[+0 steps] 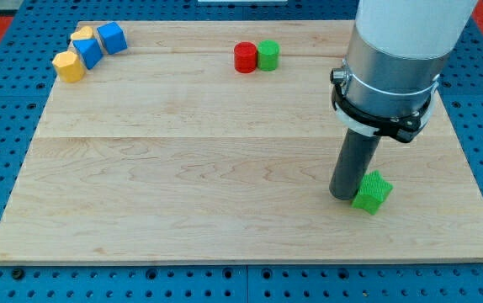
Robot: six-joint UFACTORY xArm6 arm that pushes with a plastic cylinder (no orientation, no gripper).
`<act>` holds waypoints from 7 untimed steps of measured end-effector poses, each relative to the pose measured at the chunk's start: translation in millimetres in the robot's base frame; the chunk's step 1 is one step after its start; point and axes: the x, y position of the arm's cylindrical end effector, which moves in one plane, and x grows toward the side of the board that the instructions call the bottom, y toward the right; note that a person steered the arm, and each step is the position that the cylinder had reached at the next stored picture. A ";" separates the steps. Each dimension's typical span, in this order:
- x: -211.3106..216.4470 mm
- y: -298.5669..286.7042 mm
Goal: Place the red star close to the green star
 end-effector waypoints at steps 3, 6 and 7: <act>-18.6 19.3; -148.4 58.4; -181.6 113.8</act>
